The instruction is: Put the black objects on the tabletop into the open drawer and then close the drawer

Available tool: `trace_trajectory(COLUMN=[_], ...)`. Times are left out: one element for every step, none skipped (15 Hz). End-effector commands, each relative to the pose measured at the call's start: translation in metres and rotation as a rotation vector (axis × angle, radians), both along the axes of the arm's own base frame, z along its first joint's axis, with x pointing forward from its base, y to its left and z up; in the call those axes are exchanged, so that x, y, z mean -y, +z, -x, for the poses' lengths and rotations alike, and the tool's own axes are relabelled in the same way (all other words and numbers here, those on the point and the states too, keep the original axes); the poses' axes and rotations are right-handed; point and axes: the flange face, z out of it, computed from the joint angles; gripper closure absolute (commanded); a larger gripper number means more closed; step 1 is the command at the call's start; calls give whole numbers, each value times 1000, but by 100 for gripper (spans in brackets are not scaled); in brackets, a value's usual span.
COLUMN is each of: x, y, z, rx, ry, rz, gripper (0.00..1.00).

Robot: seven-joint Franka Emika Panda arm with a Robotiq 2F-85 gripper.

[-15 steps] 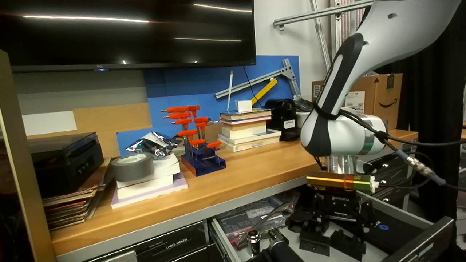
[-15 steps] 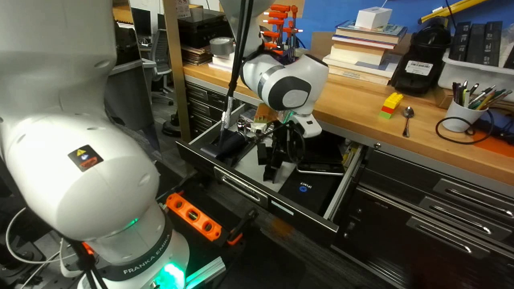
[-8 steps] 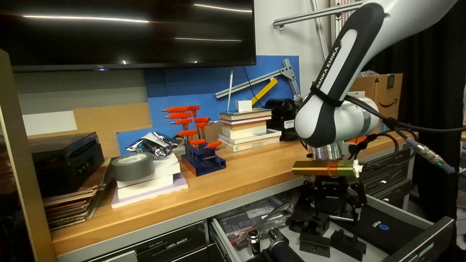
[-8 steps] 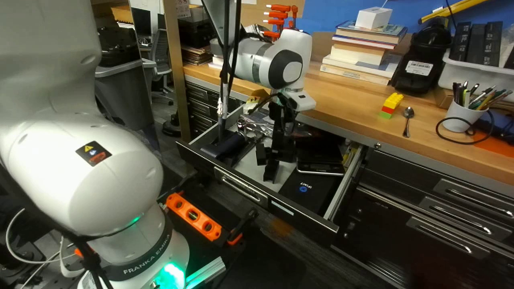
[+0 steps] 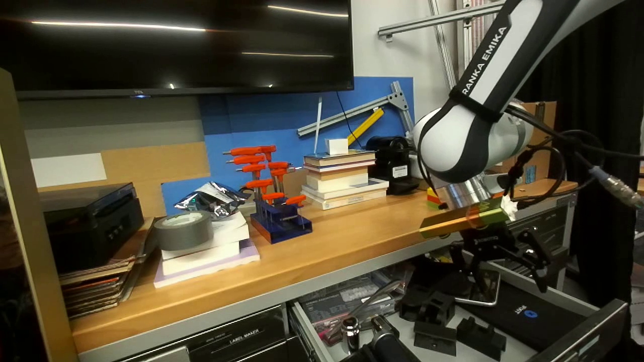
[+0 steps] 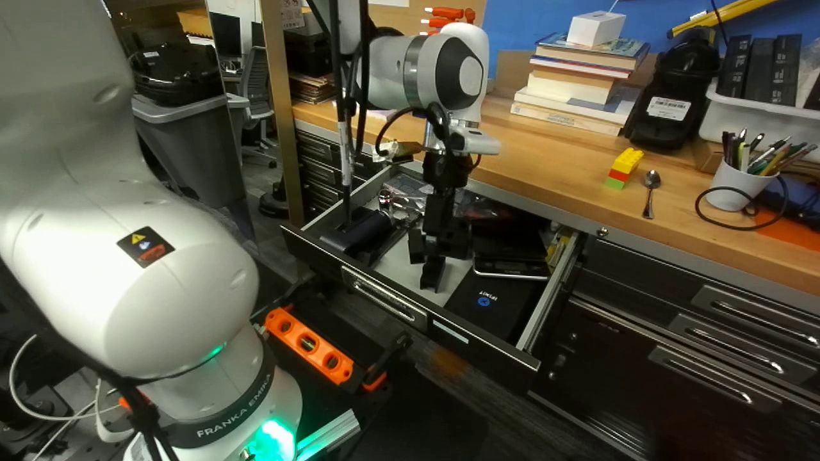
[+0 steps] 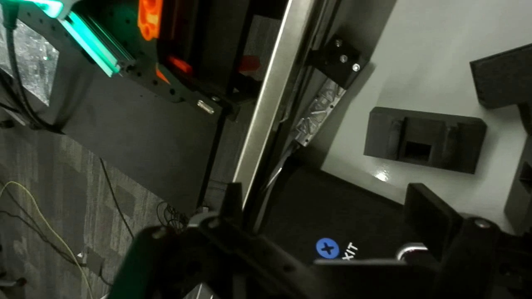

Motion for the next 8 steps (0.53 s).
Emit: trace_trajectory(x=[2, 4, 7, 10, 12, 13, 14, 14], y=[2, -1, -3, -6, -8, -10, -12, -15], z=[27, 33, 40, 46, 51, 56, 60, 64], rx=[-19, -22, -3, 9, 21, 40, 63, 88], ry=[-56, -78, -103, -128, -152, -183, -206, -228], rz=[-45, -62, -87, -110, -126, -141, -154, -166], gripper=[0, 0, 0, 0, 0, 0, 0, 0])
